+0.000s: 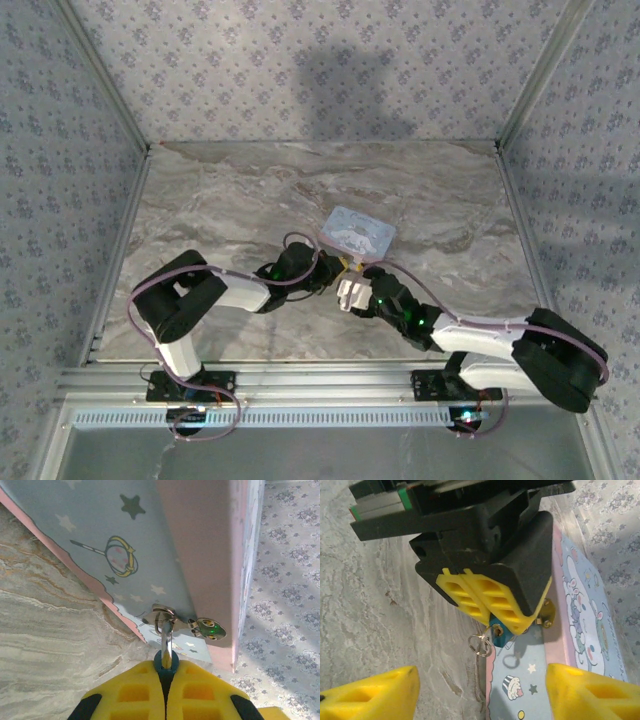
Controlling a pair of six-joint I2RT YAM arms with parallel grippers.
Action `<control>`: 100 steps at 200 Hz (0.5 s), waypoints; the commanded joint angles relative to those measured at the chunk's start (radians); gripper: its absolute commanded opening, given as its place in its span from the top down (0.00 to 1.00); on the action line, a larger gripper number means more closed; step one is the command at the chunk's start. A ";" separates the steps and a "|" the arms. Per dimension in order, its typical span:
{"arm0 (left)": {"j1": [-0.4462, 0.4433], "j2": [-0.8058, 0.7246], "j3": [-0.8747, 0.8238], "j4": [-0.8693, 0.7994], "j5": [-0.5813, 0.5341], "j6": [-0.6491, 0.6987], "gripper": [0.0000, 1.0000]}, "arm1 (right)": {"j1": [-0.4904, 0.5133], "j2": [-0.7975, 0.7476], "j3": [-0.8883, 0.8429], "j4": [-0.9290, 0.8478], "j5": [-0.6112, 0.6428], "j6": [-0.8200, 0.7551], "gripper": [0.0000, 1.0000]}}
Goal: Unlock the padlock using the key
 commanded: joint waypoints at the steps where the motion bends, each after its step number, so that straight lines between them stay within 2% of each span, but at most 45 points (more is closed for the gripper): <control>1: 0.007 -0.044 -0.001 0.025 0.007 0.007 1.00 | 0.016 0.037 0.017 0.071 0.062 -0.035 0.35; 54: 0.008 -0.046 0.000 0.023 0.009 0.005 1.00 | 0.012 0.079 0.015 0.139 0.054 0.014 0.52; 100: 0.008 -0.042 0.006 0.022 0.011 0.004 1.00 | 0.001 0.087 0.021 0.147 0.047 0.020 0.60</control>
